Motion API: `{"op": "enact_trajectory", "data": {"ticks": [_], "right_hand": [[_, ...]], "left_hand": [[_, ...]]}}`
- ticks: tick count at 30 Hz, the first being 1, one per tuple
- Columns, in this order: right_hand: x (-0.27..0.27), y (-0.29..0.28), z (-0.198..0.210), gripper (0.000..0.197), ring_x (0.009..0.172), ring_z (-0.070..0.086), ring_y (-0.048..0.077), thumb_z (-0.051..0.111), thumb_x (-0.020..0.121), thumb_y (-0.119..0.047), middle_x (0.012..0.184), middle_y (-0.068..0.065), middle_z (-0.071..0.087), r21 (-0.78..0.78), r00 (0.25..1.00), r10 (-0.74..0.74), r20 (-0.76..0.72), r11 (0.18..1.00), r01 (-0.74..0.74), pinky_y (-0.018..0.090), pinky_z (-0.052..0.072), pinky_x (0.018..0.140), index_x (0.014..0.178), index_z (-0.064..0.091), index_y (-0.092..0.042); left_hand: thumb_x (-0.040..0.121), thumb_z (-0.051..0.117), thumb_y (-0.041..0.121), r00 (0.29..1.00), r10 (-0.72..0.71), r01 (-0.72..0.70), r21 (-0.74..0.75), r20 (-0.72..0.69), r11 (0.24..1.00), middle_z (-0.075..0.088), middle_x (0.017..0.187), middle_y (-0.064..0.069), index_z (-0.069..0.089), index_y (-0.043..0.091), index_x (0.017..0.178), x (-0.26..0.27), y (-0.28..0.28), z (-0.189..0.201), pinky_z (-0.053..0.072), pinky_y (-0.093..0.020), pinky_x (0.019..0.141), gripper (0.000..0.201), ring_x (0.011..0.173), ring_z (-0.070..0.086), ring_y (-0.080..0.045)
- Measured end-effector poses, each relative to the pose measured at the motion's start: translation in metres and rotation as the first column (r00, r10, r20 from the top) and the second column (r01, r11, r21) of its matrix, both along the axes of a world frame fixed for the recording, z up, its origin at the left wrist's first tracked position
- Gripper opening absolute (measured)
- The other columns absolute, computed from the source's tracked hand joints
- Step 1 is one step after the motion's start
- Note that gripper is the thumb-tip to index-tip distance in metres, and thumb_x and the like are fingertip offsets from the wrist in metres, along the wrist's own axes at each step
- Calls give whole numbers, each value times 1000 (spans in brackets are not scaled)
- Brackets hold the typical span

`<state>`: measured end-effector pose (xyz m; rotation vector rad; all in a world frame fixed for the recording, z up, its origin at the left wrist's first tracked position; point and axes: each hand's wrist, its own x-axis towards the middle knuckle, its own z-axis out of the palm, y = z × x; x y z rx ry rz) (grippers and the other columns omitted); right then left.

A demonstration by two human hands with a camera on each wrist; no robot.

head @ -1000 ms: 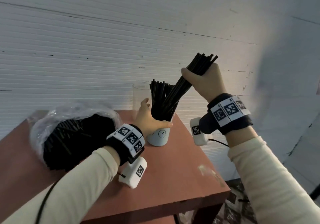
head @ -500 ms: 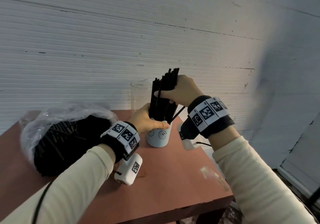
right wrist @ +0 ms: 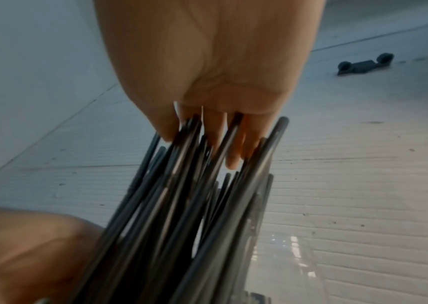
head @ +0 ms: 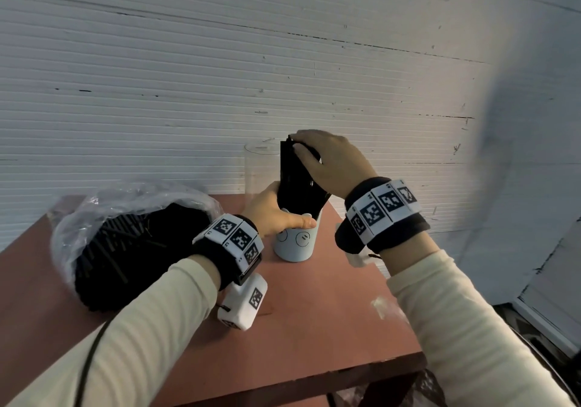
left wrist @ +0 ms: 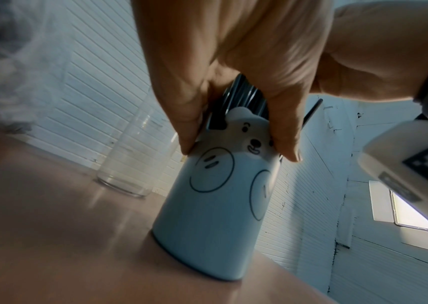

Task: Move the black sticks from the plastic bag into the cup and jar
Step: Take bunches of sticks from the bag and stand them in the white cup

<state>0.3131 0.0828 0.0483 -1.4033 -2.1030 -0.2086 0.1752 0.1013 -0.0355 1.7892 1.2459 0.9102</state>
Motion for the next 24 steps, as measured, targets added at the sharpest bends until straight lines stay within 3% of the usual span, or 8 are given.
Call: {"op": "enact_trajectory", "data": {"ticks": [2, 7, 10, 12, 15, 19, 21, 24], "right_hand": [[0, -4, 2, 36, 122, 52, 19, 36, 102, -29, 130, 0, 59, 44, 999, -3, -52, 999, 5, 33, 42, 101, 121, 62, -15], [-2, -15, 4, 42, 131, 44, 17, 32, 100, -25, 142, -3, 51, -43, 1000, -2, 25, 999, 3, 30, 35, 103, 138, 49, -21], [-3, -22, 6, 44, 142, 30, 17, 34, 101, -22, 150, 1, 42, 32, 998, 32, -54, 999, -31, 28, 23, 113, 143, 43, -16], [-6, -29, 9, 43, 139, 35, 17, 37, 100, -23, 146, 2, 45, 144, 983, 72, -168, 988, -48, 23, 25, 111, 140, 47, -13], [-22, -45, 9, 37, 121, 51, 15, 41, 96, -28, 128, -1, 59, 218, 947, 168, -275, 970, -109, 23, 38, 100, 124, 60, -13], [-58, -66, -4, 20, 85, 59, 6, 52, 95, -24, 91, -6, 67, 122, 903, 271, -335, 962, -244, 16, 46, 76, 93, 69, -13], [-80, -71, -15, 16, 81, 60, 5, 57, 93, -27, 88, -8, 67, -25, 906, 279, -319, 953, -302, 16, 47, 74, 94, 69, -16], [-113, -72, -32, 28, 88, 61, 12, 60, 91, -36, 103, -3, 64, -303, 947, 252, -198, 903, -304, 23, 45, 78, 115, 63, -22]], "left_hand": [[62, 89, 32, 1000, 9, -9, -3, -11, 1000, 61, 119, 5, 49, 20, 129, 1, -1, 0, 46, -30, 96, 79, 111, 57, -14], [67, 87, 28, 999, 14, -15, -25, -38, 1000, 53, 115, 7, 43, 15, 134, 4, -6, 6, 41, -25, 92, 81, 110, 51, -11], [61, 90, 34, 999, -4, 1, -74, -33, 997, 48, 136, 6, 30, 13, 146, -2, -9, 10, 39, -29, 104, 106, 129, 45, -14], [61, 90, 35, 998, 27, -31, -76, -50, 997, 35, 151, 5, 11, 15, 153, -13, -15, 11, 34, -34, 112, 123, 139, 35, -17], [72, 83, 26, 991, 114, -107, 91, -75, 990, 46, 143, 4, 30, 19, 147, -38, -35, 17, 40, -33, 106, 92, 128, 47, -16], [81, 69, 15, 982, 176, -151, 282, -66, 948, 67, 105, 9, 65, 28, 104, -86, -62, 41, 48, -24, 84, 26, 86, 62, -3], [80, 67, 12, 973, 229, -207, 329, -29, 921, 69, 95, 10, 67, 29, 92, -113, -71, 55, 45, -19, 77, 21, 77, 61, -1], [80, 67, 10, 949, 314, -286, 370, -15, 884, 68, 92, 8, 69, 24, 93, -155, -82, 66, 44, -16, 66, 20, 77, 64, -6]]}}
